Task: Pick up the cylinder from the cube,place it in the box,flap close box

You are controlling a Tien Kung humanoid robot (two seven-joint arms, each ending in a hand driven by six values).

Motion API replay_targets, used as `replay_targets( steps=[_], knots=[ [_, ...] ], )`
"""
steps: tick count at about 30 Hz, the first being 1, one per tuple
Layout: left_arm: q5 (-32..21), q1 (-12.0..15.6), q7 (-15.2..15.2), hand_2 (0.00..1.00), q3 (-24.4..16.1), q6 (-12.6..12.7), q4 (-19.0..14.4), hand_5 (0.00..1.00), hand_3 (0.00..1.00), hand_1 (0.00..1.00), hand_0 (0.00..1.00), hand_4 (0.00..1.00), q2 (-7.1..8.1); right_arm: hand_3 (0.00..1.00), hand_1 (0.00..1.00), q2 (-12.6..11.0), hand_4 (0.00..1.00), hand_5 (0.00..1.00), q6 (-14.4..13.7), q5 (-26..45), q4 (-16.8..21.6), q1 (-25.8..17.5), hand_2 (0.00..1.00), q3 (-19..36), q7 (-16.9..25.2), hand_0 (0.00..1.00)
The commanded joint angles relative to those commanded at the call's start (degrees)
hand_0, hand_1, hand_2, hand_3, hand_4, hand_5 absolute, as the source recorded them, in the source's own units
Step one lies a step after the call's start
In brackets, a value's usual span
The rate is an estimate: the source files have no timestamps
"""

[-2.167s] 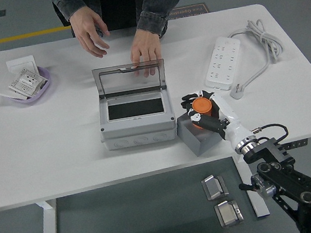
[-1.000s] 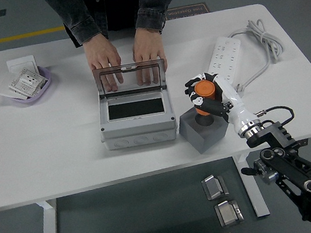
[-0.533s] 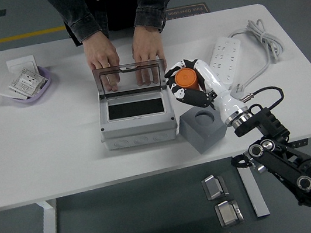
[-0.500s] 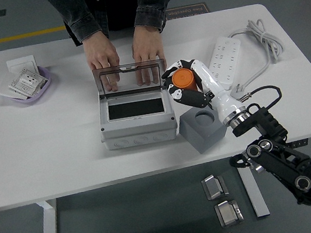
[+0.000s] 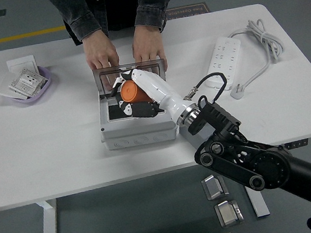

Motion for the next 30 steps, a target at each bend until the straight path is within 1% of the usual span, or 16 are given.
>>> replay_targets(
  steps=[4, 6, 9, 13, 15, 20, 21, 30],
  knots=[
    [0.4, 0.0, 0.1, 0.706, -0.4, 0.0, 0.0, 0.457, 0.801, 0.736, 0.729, 0.780, 0.23, 0.334, 0.113, 1.8, 0.108, 0.002, 0.7, -4.0, -4.4, 3.7, 0.323, -2.3, -2.1, 0.002],
    [0.5, 0.0, 0.1, 0.706, -0.5, 0.0, 0.0, 0.457, 0.801, 0.736, 0.729, 0.780, 0.32, 0.334, 0.113, 2.5, 0.108, 0.002, 1.0, -4.8, -6.1, 5.0, 0.323, -3.0, -2.8, 0.002],
    [0.9, 0.0, 0.2, 0.707, -0.7, 0.0, 0.0, 0.457, 0.801, 0.736, 0.729, 0.780, 0.48, 0.334, 0.114, 2.7, 0.119, 0.002, 1.3, -5.5, -8.8, 7.1, 0.327, -4.1, -4.2, 0.002],
    [1.0, -0.1, 0.2, 0.707, -0.7, 0.0, 0.0, 0.457, 0.801, 0.736, 0.729, 0.780, 0.65, 0.334, 0.114, 2.7, 0.119, 0.002, 1.6, -5.4, -10.9, 8.9, 0.327, -5.2, -5.9, 0.002],
    [1.0, -0.1, 0.2, 0.707, -0.6, 0.0, 0.0, 0.458, 0.802, 0.737, 0.730, 0.780, 0.70, 0.337, 0.114, 2.7, 0.136, 0.002, 1.7, -5.1, -11.7, 9.4, 0.332, -5.7, -6.6, 0.002],
    [1.2, -0.2, 0.2, 0.707, -0.6, -0.1, 0.0, 0.458, 0.802, 0.737, 0.730, 0.780, 0.77, 0.337, 0.114, 2.7, 0.136, 0.002, 1.6, -3.3, -13.6, 10.4, 0.332, -6.8, -8.2, 0.002],
    [1.2, -0.2, 0.2, 0.708, -0.6, -0.1, 0.0, 0.460, 0.802, 0.737, 0.731, 0.780, 0.77, 0.346, 0.116, 2.7, 0.153, 0.002, 1.5, -2.9, -13.8, 10.5, 0.341, -7.1, -8.4, 0.002],
    [1.0, -0.4, 0.3, 0.708, -0.5, 0.0, 0.0, 0.463, 0.802, 0.738, 0.731, 0.780, 0.83, 0.347, 0.117, 2.7, 0.157, 0.002, 0.5, 1.8, -14.8, 10.8, 0.343, -9.3, -8.6, 0.002]
  ],
)
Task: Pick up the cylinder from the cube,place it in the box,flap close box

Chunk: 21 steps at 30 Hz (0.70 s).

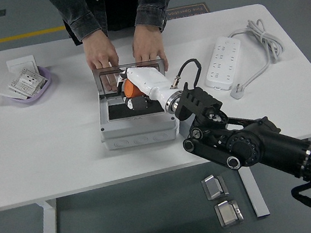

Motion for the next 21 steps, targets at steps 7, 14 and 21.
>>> replay_targets(
  steps=[7, 14, 21],
  knots=[
    [-0.7, -0.1, 0.1, 0.709, 0.3, 0.1, 0.0, 0.464, 0.804, 0.739, 0.731, 0.780, -0.09, 0.350, 0.117, 0.0, 0.162, 0.002, -0.9, 5.3, -1.0, -0.4, 0.343, -2.3, 1.2, 0.002],
    [-1.7, -0.1, 0.2, 0.708, 0.6, 0.2, 0.0, 0.466, 0.804, 0.738, 0.732, 0.782, -0.17, 0.359, 0.120, 0.0, 0.173, 0.002, -2.0, 8.6, -2.0, -0.5, 0.348, -3.5, 2.4, 0.002],
    [-2.2, -0.2, 0.3, 0.708, 0.9, 0.2, 0.0, 0.470, 0.804, 0.739, 0.732, 0.782, -0.30, 0.360, 0.122, 0.0, 0.185, 0.002, -2.0, 10.3, -2.5, -0.3, 0.351, -4.1, 3.5, 0.002]
  ],
)
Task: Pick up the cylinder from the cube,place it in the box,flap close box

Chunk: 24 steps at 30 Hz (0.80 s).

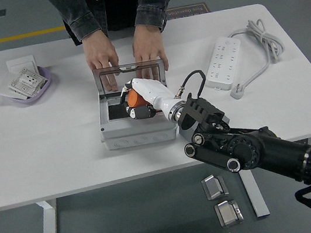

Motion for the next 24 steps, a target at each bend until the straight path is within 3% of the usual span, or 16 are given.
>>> replay_targets(
  steps=[11, 12, 17, 18, 23, 24],
  knots=[
    [-1.2, -0.1, 0.1, 0.708, 0.8, 0.1, 0.0, 0.470, 0.805, 0.738, 0.732, 0.783, -0.16, 0.373, 0.138, 0.0, 0.195, 0.002, 3.5, 1.3, -1.1, 0.2, 0.361, 0.0, 2.4, 0.002],
    [-1.2, -0.1, 0.1, 0.708, 0.8, 0.1, 0.0, 0.471, 0.806, 0.738, 0.731, 0.783, -0.17, 0.610, 0.237, 0.0, 0.470, 0.099, 3.7, 1.1, -1.2, 0.3, 0.492, 0.1, 2.4, 0.067],
    [-1.6, -0.2, 0.1, 0.708, 1.1, 0.1, 0.0, 0.471, 0.806, 0.738, 0.731, 0.783, -0.18, 0.610, 0.237, 0.0, 0.470, 0.099, 4.2, -0.2, -1.9, 0.7, 0.492, 0.2, 2.7, 0.067],
    [-1.6, -0.2, 0.1, 0.708, 1.1, 0.1, 0.0, 0.472, 0.806, 0.738, 0.731, 0.783, -0.18, 0.668, 0.378, 0.0, 0.754, 0.247, 4.3, -0.4, -2.0, 0.8, 0.561, 0.3, 2.7, 0.178],
    [-1.9, -0.3, 0.2, 0.708, 1.4, 0.0, 0.0, 0.472, 0.806, 0.738, 0.731, 0.783, -0.25, 0.668, 0.378, 0.0, 0.754, 0.247, 4.4, -1.1, -2.6, 1.3, 0.561, 0.7, 3.1, 0.178],
    [-1.9, -0.3, 0.2, 0.708, 1.4, 0.0, 0.0, 0.469, 0.806, 0.738, 0.731, 0.782, -0.27, 0.731, 0.452, 0.0, 0.886, 0.368, 4.5, -1.2, -2.7, 1.3, 0.587, 0.8, 3.2, 0.226]
  ],
)
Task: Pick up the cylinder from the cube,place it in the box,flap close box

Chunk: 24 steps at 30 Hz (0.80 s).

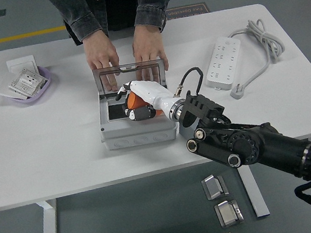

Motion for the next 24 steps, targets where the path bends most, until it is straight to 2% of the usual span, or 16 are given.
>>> replay_targets(
  steps=[5, 6, 17, 23, 24],
  knots=[
    [0.2, 0.0, 0.1, 0.708, 0.0, -0.1, 0.0, 0.469, 0.806, 0.738, 0.731, 0.782, -0.03, 0.731, 0.452, 0.0, 0.886, 0.368, 0.1, -0.1, -0.3, 0.3, 0.587, 0.5, 0.4, 0.226],
    [0.3, 0.0, 0.1, 0.707, -0.1, -0.1, 0.0, 0.466, 0.805, 0.738, 0.731, 0.781, -0.03, 0.738, 0.457, 0.0, 0.938, 0.410, 0.1, 0.0, -0.3, 0.4, 0.592, 0.6, 0.5, 0.242],
    [0.3, -0.2, 0.1, 0.707, 0.8, -0.5, 0.0, 0.464, 0.804, 0.738, 0.731, 0.781, -0.25, 0.744, 0.456, 0.0, 0.959, 0.426, 1.4, 0.5, -1.5, 0.4, 0.593, 0.7, 2.5, 0.251],
    [0.9, 0.0, 0.3, 0.704, 0.5, -0.7, 0.0, 0.458, 0.804, 0.738, 0.731, 0.780, -0.37, 0.744, 0.441, 0.0, 0.972, 0.440, 2.0, -0.6, -0.9, 0.3, 0.593, 1.7, 2.9, 0.255],
    [1.0, 0.0, 0.3, 0.703, 0.5, -0.7, 0.0, 0.458, 0.802, 0.737, 0.730, 0.779, -0.39, 0.740, 0.403, 0.0, 0.977, 0.442, 2.1, -0.9, -0.8, 0.3, 0.574, 2.0, 2.9, 0.256]
  ],
)
